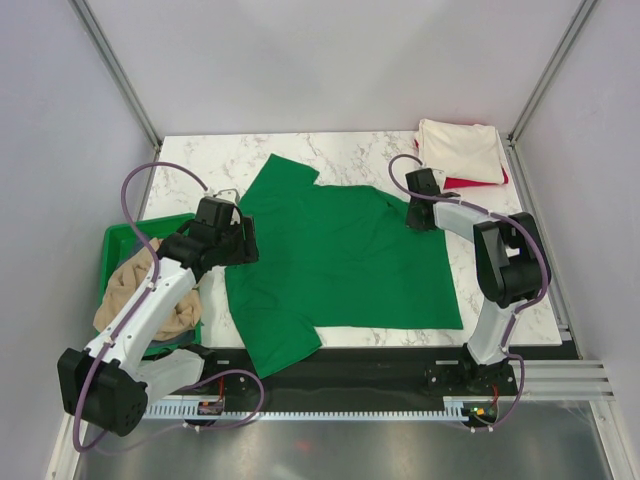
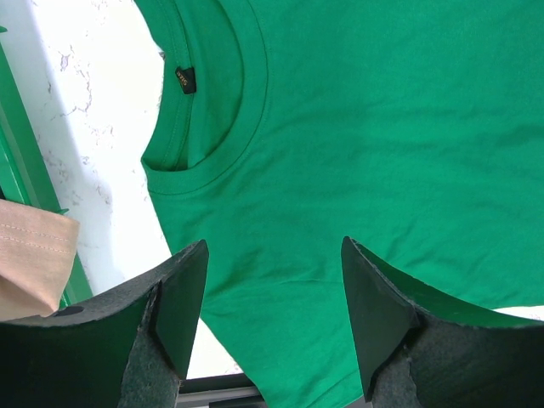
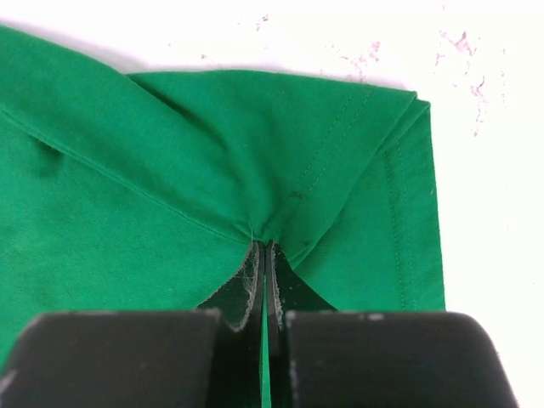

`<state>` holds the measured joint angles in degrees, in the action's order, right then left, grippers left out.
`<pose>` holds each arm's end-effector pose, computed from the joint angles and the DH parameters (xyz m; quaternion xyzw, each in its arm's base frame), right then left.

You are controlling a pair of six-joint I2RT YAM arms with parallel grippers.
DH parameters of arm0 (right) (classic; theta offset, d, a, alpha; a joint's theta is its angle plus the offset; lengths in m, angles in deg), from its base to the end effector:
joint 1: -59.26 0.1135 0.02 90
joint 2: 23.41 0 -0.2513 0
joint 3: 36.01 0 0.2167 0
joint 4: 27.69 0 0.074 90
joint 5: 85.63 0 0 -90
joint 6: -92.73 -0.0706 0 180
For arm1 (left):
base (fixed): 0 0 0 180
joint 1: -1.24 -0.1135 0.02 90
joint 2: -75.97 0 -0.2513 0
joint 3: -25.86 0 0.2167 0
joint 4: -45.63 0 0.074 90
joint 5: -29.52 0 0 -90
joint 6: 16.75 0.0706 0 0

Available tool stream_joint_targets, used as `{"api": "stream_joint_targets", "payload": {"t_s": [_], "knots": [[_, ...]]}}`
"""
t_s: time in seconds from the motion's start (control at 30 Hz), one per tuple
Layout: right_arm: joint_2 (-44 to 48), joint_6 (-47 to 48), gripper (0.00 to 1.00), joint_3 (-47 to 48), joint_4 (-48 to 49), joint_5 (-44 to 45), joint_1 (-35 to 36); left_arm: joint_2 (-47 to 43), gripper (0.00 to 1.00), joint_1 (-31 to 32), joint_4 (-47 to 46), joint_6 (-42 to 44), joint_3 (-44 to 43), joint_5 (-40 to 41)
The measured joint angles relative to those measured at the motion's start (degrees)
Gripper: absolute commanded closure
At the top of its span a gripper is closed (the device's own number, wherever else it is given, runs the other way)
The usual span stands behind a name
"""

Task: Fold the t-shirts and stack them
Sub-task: Flatten the tshirt out, then fold the tshirt

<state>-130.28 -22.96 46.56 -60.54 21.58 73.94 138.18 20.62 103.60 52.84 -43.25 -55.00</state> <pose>0.3605 0.0728 0.1460 0.1331 0.9400 -0.0382 0.3119 0.1990 -0.0629 0.2496 -0.0244 0.9416 -0.0709 0.3283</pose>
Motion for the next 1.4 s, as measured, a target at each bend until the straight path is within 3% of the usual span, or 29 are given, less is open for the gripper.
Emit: {"api": "stream_joint_targets", "payload": {"t_s": [0.2, 0.43, 0.47, 0.6, 0.73, 0.83, 0.93, 1.1, 1.23, 1.4], "knots": [[0.1, 0.2, 1.00, 1.9, -1.6, -0.5, -1.0, 0.0, 0.29, 0.1, 0.0, 0.0, 0.0, 0.0], [-0.6, 1.4, 0.96, 12.5, -4.0, -0.6, -3.4, 0.1, 0.29, 0.3, 0.0, 0.0, 0.0, 0.0], [-1.2, 1.5, 0.80, 14.6, -4.2, -0.6, -3.9, 0.1, 0.29, 0.4, 0.0, 0.0, 0.0, 0.0], [-7.3, 1.8, 0.34, 24.8, -5.6, -0.9, -6.3, 0.5, 0.29, 0.4, 0.0, 0.0, 0.0, 0.0], [-14.3, 2.5, 0.29, 33.4, -8.7, -2.1, -9.0, 1.0, 0.29, 0.5, 0.0, 0.0, 0.0, 0.1], [-14.4, 2.6, 0.28, 33.6, -10.9, -3.2, -10.3, 1.1, 0.29, 0.9, 0.0, 0.0, 0.0, 0.5], [-9.6, 2.3, 0.27, 28.4, -10.1, -4.8, -10.3, 1.1, 0.28, 3.5, 0.5, -0.4, 0.0, 3.6], [10.4, 0.9, 0.21, 9.0, -5.6, -7.9, -6.5, 2.6, 0.28, 18.3, 6.7, -8.2, -0.2, 13.4], [24.5, -0.1, 0.20, -4.4, -1.6, -12.2, -1.8, 2.3, 0.28, 29.4, 11.8, -18.3, 1.5, 13.8], [30.5, -0.9, 0.19, -15.1, 0.3, -16.9, -1.4, -0.1, 0.29, 43.2, 15.7, -32.2, 8.2, 10.3]]}}
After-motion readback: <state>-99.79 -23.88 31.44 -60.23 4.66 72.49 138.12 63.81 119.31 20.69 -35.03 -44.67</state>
